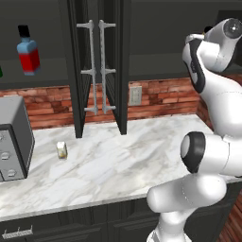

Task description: Sort all alcoholic drinks to one cabinet, and non-alcoholic drinks to the other.

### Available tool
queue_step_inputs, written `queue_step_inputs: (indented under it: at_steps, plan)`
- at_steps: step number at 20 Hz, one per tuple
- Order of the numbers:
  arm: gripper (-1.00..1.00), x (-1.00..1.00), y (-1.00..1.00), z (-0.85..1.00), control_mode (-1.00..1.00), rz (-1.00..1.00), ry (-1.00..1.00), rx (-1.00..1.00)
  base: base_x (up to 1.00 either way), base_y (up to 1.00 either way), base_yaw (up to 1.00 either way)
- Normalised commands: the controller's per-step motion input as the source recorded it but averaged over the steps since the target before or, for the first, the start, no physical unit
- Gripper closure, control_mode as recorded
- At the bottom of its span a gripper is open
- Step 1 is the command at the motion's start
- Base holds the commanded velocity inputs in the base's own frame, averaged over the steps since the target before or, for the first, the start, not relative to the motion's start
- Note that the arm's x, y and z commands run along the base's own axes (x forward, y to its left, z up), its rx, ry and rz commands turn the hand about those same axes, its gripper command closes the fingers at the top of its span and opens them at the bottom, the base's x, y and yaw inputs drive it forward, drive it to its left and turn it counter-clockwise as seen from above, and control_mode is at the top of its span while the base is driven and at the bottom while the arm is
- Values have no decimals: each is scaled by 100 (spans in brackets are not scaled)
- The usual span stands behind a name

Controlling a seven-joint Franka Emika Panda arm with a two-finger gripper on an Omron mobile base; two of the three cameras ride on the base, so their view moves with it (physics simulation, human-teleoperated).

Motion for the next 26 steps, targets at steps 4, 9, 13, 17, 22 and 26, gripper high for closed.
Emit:
queue_step_inputs:
  at_steps: [4,9,13,17,22,26]
  plan:
    - [100,21,-8,-21,-100,0,3,1,0,0,0]
    - [100,19,-9,-31,-100,0,0,0,0,0,0]
    - [100,16,-1,-42,-100,0,0,0,0,0,0]
    - [100,15,0,-24,-100,0,0,2,0,0,0]
    - [-100,13,0,-12,-100,0,-1,0,0,0,0]
    - [-100,11,0,-9,-100,0,-4,0,0,0,0]
